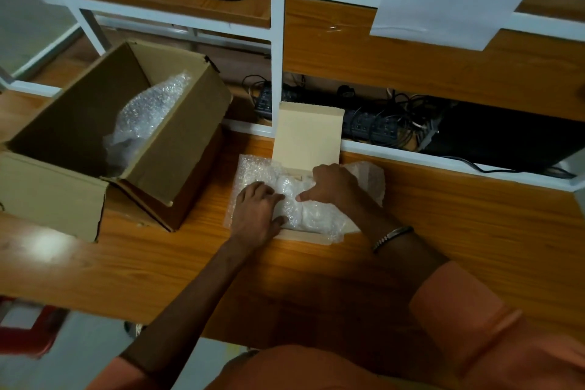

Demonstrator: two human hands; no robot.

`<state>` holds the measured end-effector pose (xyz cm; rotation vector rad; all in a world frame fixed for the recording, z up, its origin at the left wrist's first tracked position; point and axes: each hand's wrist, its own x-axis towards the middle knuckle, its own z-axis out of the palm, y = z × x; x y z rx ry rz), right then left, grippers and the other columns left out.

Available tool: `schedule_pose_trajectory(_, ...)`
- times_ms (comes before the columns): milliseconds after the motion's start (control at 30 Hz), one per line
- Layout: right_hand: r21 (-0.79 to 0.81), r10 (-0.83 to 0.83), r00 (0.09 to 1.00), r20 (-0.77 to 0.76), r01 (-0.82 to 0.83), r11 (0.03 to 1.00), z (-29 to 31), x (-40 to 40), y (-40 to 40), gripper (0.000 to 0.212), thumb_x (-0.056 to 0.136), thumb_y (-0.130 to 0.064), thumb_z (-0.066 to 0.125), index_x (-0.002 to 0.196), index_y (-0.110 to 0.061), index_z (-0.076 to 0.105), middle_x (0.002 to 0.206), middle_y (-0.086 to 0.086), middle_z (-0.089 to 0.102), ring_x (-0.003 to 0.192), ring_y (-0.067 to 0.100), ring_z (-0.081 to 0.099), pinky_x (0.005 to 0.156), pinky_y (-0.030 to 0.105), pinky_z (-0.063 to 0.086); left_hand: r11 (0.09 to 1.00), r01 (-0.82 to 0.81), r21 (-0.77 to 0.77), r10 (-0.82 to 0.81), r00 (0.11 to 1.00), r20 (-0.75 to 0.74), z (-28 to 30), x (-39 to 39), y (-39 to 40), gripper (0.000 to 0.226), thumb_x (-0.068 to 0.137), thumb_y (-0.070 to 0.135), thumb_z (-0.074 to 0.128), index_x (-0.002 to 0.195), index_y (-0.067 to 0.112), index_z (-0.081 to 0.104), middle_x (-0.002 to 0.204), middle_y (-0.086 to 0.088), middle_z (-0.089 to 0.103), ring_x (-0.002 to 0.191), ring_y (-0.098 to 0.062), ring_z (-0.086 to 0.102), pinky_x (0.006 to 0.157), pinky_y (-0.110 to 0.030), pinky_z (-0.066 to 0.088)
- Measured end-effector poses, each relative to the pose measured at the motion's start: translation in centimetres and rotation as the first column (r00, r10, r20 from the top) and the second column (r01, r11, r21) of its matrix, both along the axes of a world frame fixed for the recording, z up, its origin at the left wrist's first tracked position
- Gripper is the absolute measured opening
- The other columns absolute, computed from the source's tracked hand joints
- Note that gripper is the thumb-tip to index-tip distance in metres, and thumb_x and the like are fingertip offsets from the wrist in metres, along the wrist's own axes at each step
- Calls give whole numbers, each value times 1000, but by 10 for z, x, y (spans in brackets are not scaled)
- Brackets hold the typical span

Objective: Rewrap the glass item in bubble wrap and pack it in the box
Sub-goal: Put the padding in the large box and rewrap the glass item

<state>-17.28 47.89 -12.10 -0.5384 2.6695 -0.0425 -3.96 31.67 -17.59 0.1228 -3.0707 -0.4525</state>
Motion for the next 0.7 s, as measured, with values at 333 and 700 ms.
schedule_pose_trajectory(333, 85, 258, 915, -309, -244, 966, 18, 11, 7, 70, 89, -71, 65, 132, -15, 62, 132, 10, 64, 127, 32, 51, 97, 46, 44, 996, -85, 13, 85, 996, 34, 1, -4, 11, 56, 86, 47, 80, 136, 26, 69, 143, -6, 61, 145, -33, 41, 114, -52, 40)
schedule_pose_trajectory(700, 210, 491, 854, -170, -456, 865, 21, 35, 8, 24, 94, -17, 76, 117, -10, 70, 122, 11, 71, 113, 28, 69, 88, 35, 56, 990, -134, -32, 135, 991, 21, -3, -5, 17, 55, 82, 48, 82, 131, 27, 71, 141, -5, 61, 143, -32, 43, 110, -50, 43)
